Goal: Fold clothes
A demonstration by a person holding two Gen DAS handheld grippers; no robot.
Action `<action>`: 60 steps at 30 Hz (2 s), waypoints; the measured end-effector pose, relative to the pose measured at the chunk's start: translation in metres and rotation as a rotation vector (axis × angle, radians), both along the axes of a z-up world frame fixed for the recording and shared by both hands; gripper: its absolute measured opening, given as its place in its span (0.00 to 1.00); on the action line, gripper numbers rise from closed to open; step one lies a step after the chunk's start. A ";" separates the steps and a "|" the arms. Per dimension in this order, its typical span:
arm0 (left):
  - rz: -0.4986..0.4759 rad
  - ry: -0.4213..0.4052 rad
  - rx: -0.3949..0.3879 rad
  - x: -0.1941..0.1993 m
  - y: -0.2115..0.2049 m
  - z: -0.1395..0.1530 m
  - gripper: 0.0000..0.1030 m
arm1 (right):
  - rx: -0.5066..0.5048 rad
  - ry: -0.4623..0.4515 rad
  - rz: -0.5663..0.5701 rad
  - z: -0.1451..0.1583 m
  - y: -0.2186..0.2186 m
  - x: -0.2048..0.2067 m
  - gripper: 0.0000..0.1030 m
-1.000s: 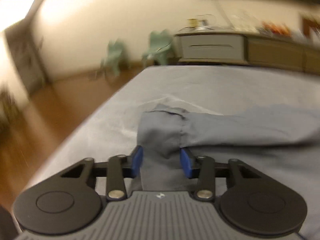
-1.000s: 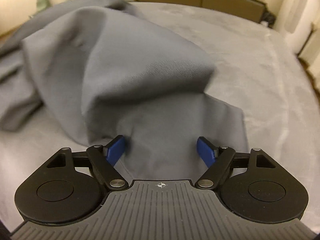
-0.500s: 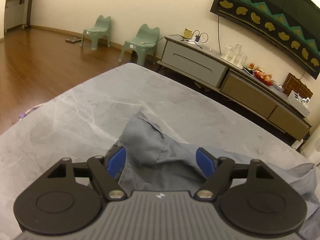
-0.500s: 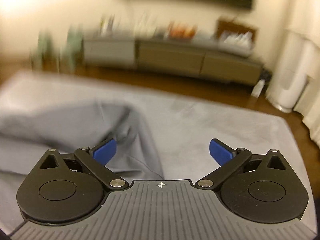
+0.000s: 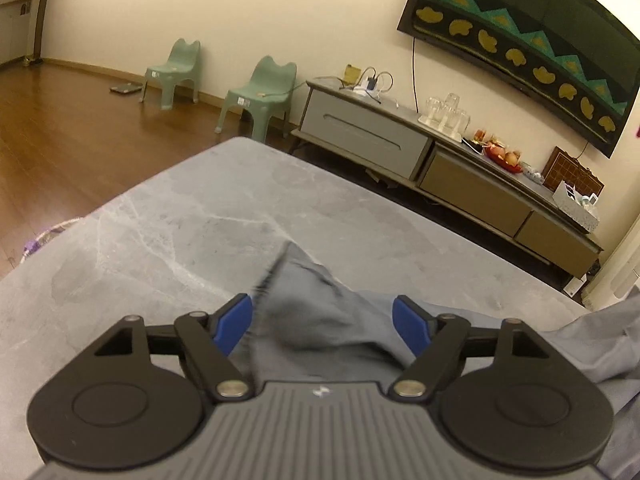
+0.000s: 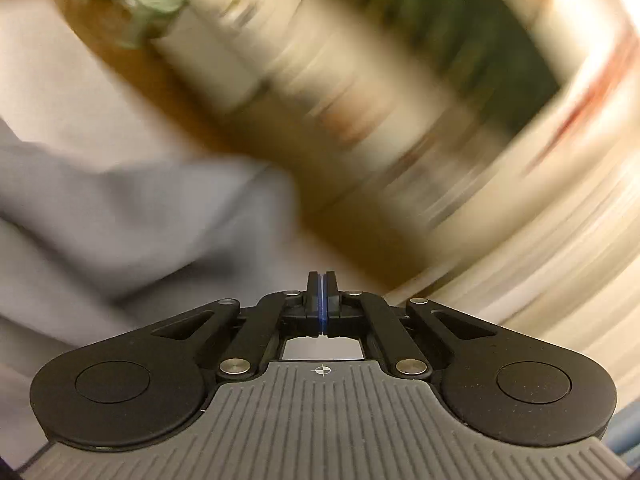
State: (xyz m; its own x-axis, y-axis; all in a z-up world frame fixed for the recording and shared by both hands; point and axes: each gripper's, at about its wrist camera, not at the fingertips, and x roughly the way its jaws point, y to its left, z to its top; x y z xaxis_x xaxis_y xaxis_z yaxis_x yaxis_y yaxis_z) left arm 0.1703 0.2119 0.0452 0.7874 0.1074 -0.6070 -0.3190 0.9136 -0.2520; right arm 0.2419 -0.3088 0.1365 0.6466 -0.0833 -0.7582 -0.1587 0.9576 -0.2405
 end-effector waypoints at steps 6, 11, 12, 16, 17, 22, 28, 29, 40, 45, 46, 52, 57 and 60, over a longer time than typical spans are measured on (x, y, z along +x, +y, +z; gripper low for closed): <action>-0.097 0.053 0.022 0.007 -0.012 -0.013 0.78 | -0.163 -0.194 -0.032 0.048 -0.012 -0.059 0.35; -0.309 0.049 0.189 -0.004 -0.052 -0.023 0.83 | 0.212 -0.134 -0.215 0.021 -0.088 -0.071 0.81; -0.351 0.022 0.281 -0.010 -0.066 -0.022 0.84 | 0.303 -0.111 -0.264 0.008 -0.107 -0.070 0.82; -0.486 -0.095 0.535 -0.020 -0.123 -0.019 0.91 | 0.295 -0.102 -0.263 -0.015 -0.130 -0.050 0.84; -0.521 -0.112 0.545 -0.015 -0.136 -0.019 0.92 | 0.298 -0.103 -0.248 -0.016 -0.130 -0.043 0.87; -0.605 -0.102 0.604 0.035 -0.205 -0.041 0.89 | 0.318 -0.012 -0.091 -0.022 -0.112 0.016 0.91; -0.604 0.061 0.642 0.093 -0.240 -0.081 0.02 | 0.251 0.155 0.058 -0.052 -0.082 0.054 0.92; -0.581 0.059 0.627 0.097 -0.236 -0.080 0.02 | 0.246 0.178 0.072 -0.059 -0.078 0.059 0.92; -0.189 -0.256 0.278 0.056 -0.130 0.051 0.02 | 0.286 0.031 0.225 -0.014 -0.032 -0.003 0.03; -0.091 -0.244 0.180 0.053 -0.089 0.069 0.02 | -0.040 -0.374 0.311 0.090 0.010 -0.081 0.02; -0.085 -0.234 0.170 0.056 -0.084 0.070 0.02 | -0.217 -0.489 0.324 0.099 0.026 -0.102 0.02; -0.134 -0.118 0.190 0.060 -0.073 0.052 0.03 | -0.640 -0.377 0.462 0.011 0.073 -0.135 0.15; -0.175 -0.054 0.260 0.050 -0.083 0.031 0.04 | 0.035 -0.021 0.362 -0.026 0.021 -0.137 0.60; -0.196 -0.047 0.325 0.048 -0.091 0.026 0.04 | 0.294 -0.091 0.153 -0.010 -0.031 -0.138 0.84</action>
